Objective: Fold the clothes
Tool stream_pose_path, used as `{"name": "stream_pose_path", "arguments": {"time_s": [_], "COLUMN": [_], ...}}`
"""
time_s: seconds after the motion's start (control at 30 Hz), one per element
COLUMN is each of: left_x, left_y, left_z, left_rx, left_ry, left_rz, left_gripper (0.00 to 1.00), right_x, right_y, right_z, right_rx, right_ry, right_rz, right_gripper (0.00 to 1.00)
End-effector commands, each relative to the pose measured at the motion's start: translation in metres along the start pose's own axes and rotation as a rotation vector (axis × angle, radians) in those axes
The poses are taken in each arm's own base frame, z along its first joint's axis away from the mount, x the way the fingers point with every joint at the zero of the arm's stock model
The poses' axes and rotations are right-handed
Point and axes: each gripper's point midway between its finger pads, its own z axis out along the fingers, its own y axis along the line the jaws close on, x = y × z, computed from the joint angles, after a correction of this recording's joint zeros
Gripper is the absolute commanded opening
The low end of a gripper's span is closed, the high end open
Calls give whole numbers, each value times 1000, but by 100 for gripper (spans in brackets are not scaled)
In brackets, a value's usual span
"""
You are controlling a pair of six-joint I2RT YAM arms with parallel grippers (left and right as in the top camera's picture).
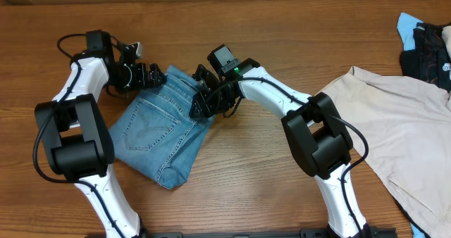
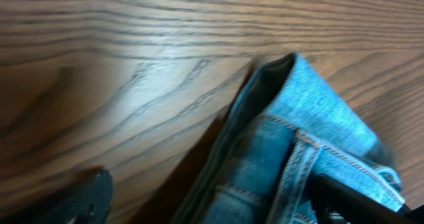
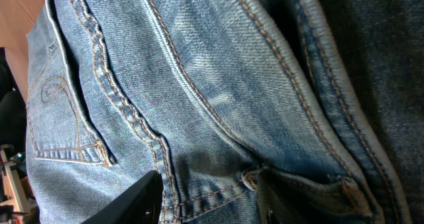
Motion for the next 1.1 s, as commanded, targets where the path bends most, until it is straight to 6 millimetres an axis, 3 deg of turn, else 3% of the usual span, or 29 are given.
{"name": "stream_pose_path", "arguments": {"time_s": [0.0, 0.13, 0.17, 0.27, 0.4, 0.53, 0.6, 0.63, 0.73, 0.9, 1.07], "left_x": [56, 73, 74, 76, 77, 64, 53, 45, 29, 2, -23], "left_y": [-14, -24, -26, -29, -21, 7, 24, 40, 76, 138, 177], "left_z": [58, 68, 69, 69, 61, 34, 16, -1, -36, -98, -157], "left_rx": [73, 72, 72, 73, 41, -59, -92, -118, -159, -227, -280], "left_ry": [208, 276, 282, 292, 307, 282, 233, 182, 64, -167, -317], "left_rz": [-6, 58, 65, 66, 56, -2, -53, -106, -216, -356, -405], "left_gripper": [90, 69, 59, 4, 4, 4, 4, 4, 4, 4, 4], "right_x": [3, 3, 2, 2, -3, -20, -34, -41, -47, -41, -36], "right_y": [-47, -50, -51, -57, -65, -81, -85, -86, -85, -85, -84], "right_z": [4, 2, 1, -6, -30, -85, -124, -151, -195, -226, -227], "right_rx": [136, 137, 138, 143, 183, 306, 363, 390, 403, 412, 412], "right_ry": [-4, -6, -7, -5, -4, -52, -110, -149, -213, -247, -231], "right_rz": [52, 59, 62, 84, 129, 176, 190, 199, 216, 244, 255], "right_gripper": [51, 51, 51, 51, 51, 51, 51, 51, 51, 51, 51]}}
